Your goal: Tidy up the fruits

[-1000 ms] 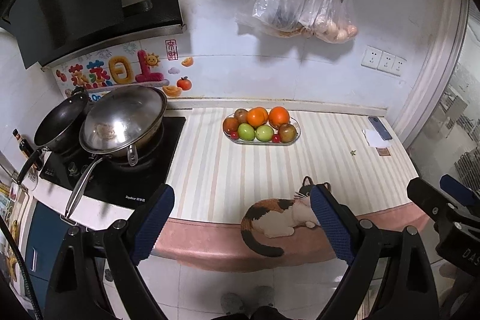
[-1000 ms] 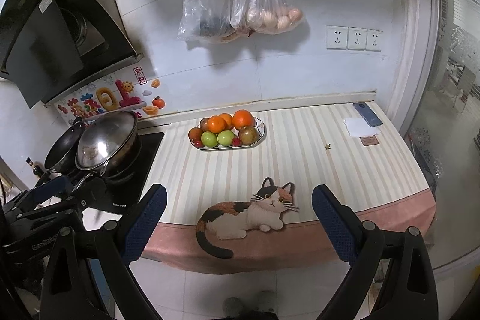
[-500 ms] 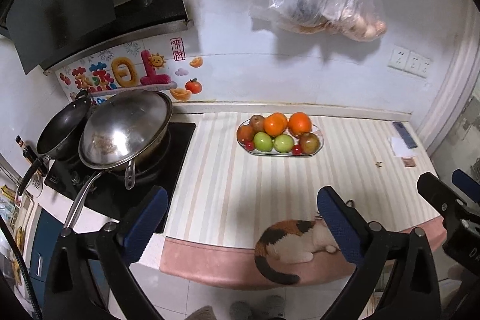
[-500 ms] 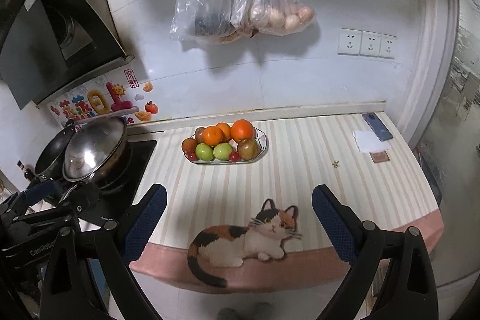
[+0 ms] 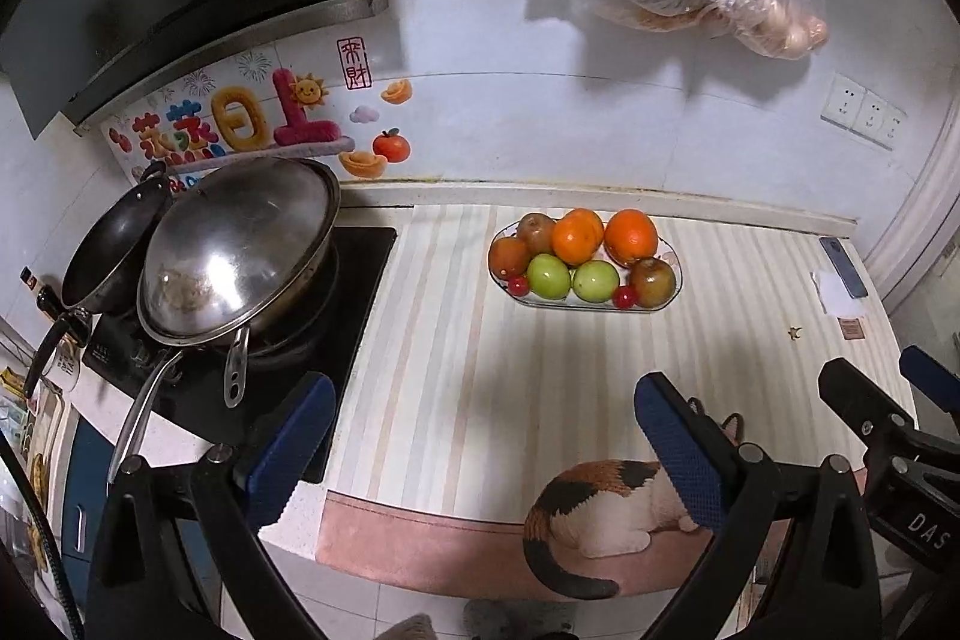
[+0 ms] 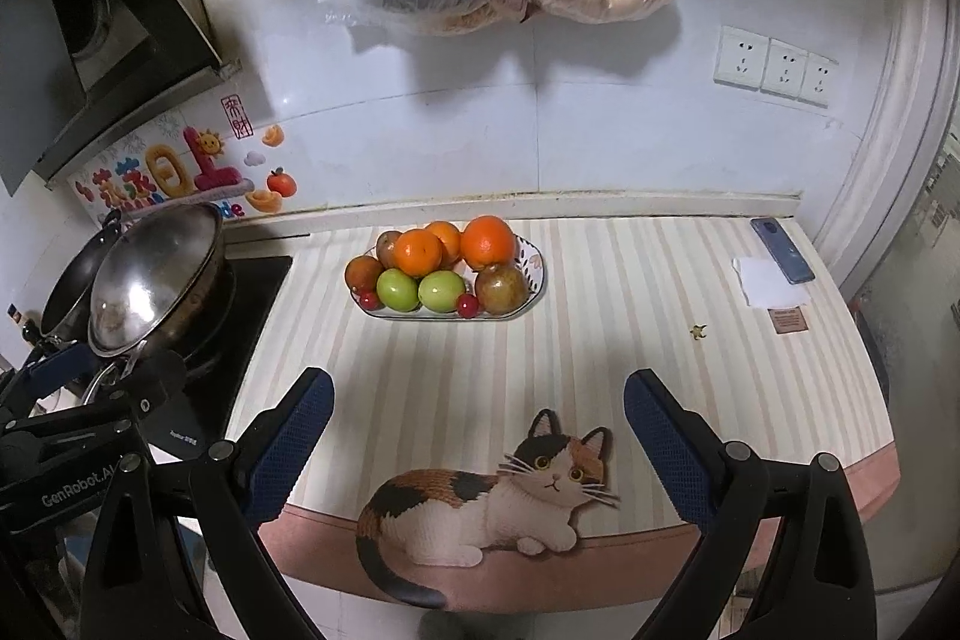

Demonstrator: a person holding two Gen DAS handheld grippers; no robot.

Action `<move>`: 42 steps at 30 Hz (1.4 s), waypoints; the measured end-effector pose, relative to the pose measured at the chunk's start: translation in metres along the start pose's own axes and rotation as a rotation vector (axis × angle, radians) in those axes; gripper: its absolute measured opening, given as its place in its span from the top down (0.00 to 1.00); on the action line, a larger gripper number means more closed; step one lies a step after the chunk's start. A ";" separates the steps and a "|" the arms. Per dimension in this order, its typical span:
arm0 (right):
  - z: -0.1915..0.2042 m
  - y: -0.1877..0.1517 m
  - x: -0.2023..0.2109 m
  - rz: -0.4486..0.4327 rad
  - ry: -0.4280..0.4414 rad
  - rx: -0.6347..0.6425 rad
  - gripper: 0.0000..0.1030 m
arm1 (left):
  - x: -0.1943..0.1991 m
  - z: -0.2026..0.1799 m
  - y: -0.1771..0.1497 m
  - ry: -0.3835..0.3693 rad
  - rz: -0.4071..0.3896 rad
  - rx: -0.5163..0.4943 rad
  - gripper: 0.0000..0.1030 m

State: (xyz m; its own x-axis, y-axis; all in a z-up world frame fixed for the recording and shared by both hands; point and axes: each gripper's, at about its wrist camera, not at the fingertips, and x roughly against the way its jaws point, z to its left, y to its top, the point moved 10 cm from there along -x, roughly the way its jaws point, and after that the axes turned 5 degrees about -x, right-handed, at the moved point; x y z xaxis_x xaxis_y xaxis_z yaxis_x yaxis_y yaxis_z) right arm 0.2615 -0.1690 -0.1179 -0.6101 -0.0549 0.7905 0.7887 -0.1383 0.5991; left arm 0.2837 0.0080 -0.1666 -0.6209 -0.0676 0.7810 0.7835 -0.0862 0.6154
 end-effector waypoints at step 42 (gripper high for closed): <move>0.000 -0.002 -0.008 0.025 -0.006 -0.004 0.03 | -0.006 0.005 0.002 -0.011 0.006 -0.010 0.00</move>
State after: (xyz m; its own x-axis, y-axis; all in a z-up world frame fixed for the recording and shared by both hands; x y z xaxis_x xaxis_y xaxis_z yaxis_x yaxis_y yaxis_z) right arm 0.2646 -0.1683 -0.1255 -0.5895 -0.0525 0.8061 0.8035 -0.1405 0.5785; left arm 0.2896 0.0130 -0.1697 -0.6160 -0.0571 0.7857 0.7867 -0.0953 0.6099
